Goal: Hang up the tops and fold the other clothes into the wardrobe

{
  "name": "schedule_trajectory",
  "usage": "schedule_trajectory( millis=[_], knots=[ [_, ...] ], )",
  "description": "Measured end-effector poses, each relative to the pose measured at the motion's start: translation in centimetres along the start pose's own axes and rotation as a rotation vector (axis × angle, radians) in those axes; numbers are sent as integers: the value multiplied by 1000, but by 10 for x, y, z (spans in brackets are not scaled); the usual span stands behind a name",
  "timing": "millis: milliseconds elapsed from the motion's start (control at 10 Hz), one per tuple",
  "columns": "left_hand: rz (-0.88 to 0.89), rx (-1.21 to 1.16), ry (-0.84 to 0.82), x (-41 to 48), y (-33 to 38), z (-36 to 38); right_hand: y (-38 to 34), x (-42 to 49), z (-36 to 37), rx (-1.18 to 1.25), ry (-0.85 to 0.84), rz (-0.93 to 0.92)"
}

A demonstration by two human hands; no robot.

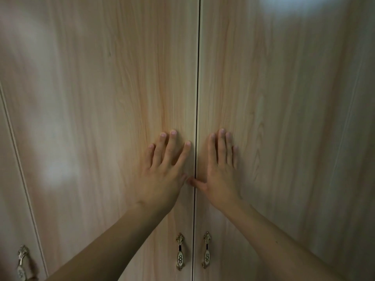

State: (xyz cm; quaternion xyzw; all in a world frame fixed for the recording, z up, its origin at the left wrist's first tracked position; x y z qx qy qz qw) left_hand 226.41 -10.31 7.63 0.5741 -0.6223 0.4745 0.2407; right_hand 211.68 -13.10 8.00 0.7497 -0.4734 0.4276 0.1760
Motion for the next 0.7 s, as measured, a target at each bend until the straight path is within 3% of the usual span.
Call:
schedule_trajectory(
  millis=[300, 500, 700],
  knots=[
    [60, 8, -237, 0, -1, -23, 2, -6, -34, 190, -217, -26],
    [66, -183, -483, -39, 2, -22, -2, -33, -54, 289, -306, 73],
    [-69, -420, -618, -62, -11, -29, -3, -58, -69, 266, -305, 123]
  ],
)
Point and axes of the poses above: each hand's wrist, its own x-axis towards the middle knuckle, its own z-axis out of the palm, y = z × x, the point moved 5 cm from there along x, towards the middle knuckle, and after that the axes turned 9 degrees about x, right-handed, at the moved point
